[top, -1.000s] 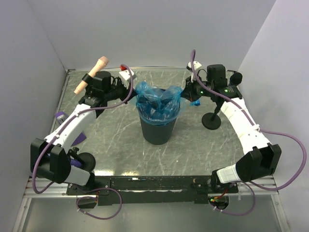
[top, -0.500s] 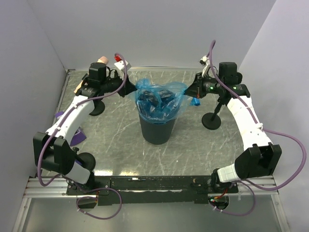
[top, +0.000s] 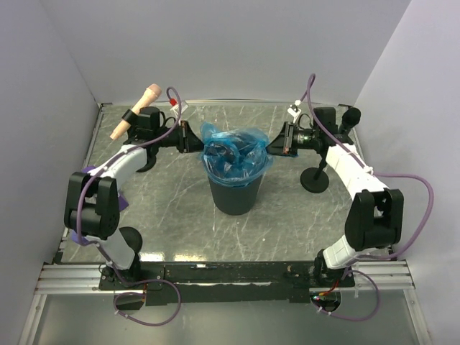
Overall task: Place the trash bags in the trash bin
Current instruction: Place the trash bag in the trash bin.
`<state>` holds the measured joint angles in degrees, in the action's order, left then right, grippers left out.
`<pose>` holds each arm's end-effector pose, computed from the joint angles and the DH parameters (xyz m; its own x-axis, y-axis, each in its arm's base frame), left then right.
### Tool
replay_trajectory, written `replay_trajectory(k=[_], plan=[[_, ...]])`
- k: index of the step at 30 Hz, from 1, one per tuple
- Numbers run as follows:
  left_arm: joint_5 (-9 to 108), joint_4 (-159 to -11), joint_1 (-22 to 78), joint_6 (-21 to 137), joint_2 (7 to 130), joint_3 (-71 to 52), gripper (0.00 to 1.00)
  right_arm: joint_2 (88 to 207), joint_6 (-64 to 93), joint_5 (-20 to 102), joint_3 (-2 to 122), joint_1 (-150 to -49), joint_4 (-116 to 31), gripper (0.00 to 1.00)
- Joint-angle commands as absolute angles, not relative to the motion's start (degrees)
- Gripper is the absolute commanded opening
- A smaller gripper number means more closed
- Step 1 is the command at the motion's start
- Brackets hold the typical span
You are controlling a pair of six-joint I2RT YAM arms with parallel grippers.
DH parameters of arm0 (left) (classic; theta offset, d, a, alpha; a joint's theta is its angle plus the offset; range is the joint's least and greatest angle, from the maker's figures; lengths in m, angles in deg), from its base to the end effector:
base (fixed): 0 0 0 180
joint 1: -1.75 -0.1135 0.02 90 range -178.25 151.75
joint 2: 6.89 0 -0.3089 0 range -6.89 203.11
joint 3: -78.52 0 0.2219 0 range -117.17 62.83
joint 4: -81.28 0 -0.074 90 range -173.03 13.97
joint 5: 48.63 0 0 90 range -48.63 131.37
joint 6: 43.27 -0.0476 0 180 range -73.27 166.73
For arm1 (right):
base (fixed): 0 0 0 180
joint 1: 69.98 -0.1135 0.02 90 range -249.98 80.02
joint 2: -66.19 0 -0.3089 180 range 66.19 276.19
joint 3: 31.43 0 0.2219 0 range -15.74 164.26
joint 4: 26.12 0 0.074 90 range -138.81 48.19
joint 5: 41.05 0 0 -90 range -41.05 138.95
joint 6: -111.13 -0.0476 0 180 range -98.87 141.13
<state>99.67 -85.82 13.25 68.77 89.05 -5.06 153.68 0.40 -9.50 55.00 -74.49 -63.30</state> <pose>0.3430 -0.1111 0.3310 -0.7099 -0.0568 -0.7020 0.6391 0.3670 -0.6759 0.3019 0.0645 0.3568 -0.8278 0.1205 -0.5479 -0.4441 0.4559 0.7713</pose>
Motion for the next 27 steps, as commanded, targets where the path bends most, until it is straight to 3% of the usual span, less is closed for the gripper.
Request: replay_trajectory(k=[1,5,6,8,12,17,21,27], plan=[[104.9,-94.1,13.8,77.8,90.7,-5.5,0.01,154.5,-6.0,-12.9,53.1,-73.8,-57.5,0.0],[105.1,-91.3,14.1,75.7,90.3,-4.9,0.01,153.6,-6.1,-12.7,50.3,-73.9,-57.6,0.0],[105.0,-91.3,14.1,75.6,89.6,-4.4,0.01,152.9,-5.9,-12.3,50.0,-73.9,-57.6,0.05],[104.1,-90.8,14.0,74.5,87.6,-4.2,0.11,151.5,-2.5,-10.7,51.2,-73.9,-59.5,0.16],[98.4,-75.6,13.6,59.4,82.2,-7.3,0.16,146.6,8.9,-3.0,55.7,-73.9,-67.4,0.31],[90.3,-61.8,12.9,40.9,77.8,-11.6,0.17,141.4,19.4,9.4,59.1,-74.3,-72.4,0.37],[83.3,-67.7,13.0,35.0,72.3,-9.0,0.2,138.1,28.5,12.0,59.5,-77.2,-70.3,0.39],[86.9,-66.5,16.2,20.7,73.0,-12.7,0.33,137.6,42.6,15.9,60.9,-86.2,-71.0,0.45]])
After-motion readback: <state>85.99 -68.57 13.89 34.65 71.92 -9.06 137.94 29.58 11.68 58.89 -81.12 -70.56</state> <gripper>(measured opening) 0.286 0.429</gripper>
